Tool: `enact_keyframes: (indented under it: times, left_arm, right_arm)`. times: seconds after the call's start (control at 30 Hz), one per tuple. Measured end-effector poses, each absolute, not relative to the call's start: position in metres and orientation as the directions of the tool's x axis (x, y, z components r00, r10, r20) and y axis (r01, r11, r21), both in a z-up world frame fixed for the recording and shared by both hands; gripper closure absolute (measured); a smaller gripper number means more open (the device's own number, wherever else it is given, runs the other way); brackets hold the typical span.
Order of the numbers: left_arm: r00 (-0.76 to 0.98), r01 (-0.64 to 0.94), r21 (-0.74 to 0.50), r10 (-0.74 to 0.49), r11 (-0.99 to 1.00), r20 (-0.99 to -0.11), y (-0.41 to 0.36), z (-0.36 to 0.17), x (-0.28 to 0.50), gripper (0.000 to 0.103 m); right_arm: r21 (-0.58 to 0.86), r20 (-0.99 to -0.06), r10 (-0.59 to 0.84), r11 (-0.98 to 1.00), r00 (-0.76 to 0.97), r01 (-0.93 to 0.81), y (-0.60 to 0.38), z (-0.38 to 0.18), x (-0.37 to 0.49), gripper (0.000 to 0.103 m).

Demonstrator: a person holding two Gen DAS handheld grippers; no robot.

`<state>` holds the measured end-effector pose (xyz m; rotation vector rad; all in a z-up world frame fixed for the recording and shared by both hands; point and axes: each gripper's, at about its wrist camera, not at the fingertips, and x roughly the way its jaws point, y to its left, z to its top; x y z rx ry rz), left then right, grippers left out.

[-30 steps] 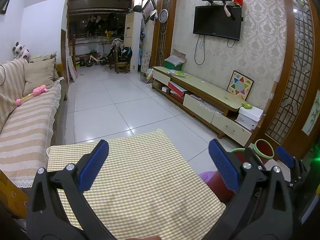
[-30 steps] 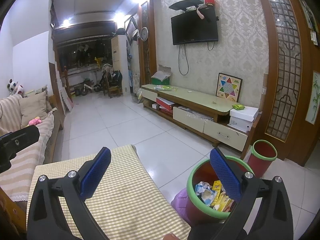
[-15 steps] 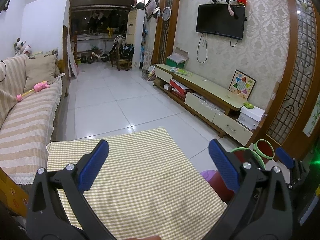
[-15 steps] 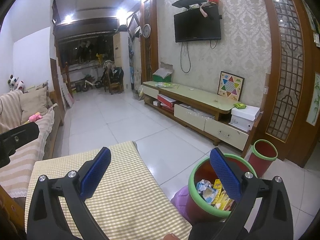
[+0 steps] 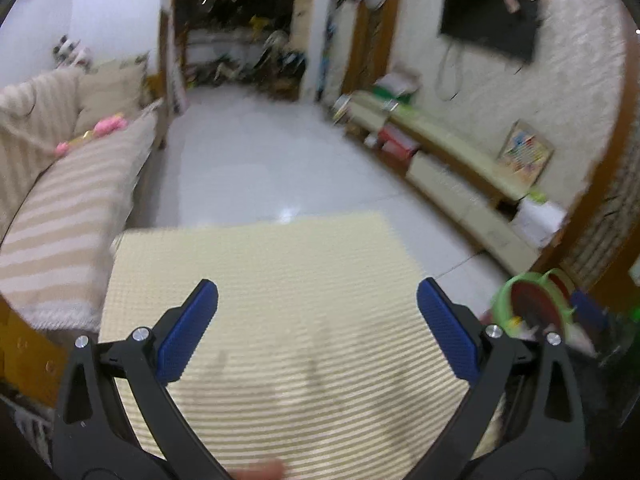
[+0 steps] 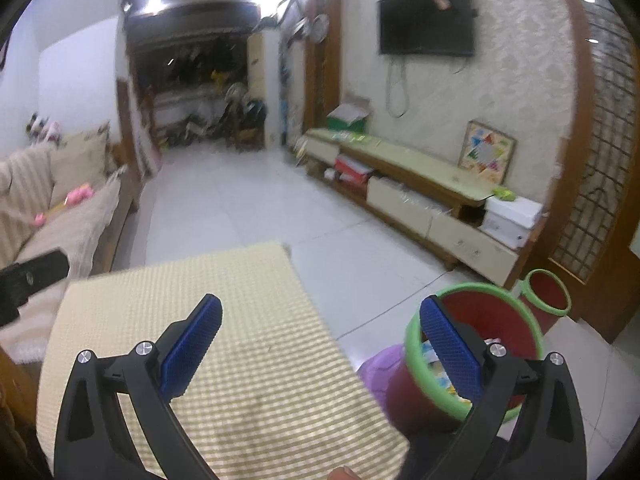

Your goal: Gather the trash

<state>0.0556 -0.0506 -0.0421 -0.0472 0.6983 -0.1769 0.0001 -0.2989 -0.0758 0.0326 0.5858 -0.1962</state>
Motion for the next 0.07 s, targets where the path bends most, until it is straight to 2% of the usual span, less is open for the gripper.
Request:
enact_keyframes:
  times: [0.07]
  left_arm:
    - [0.718,0.062,-0.044,-0.075,0.997,-0.692,-0.028,-0.078,0.064,0.005]
  right_arm:
    - [-0.035,-0.601,-0.132,0.990,0.789,0.139,-0.289,-0.104,0.019,0.007]
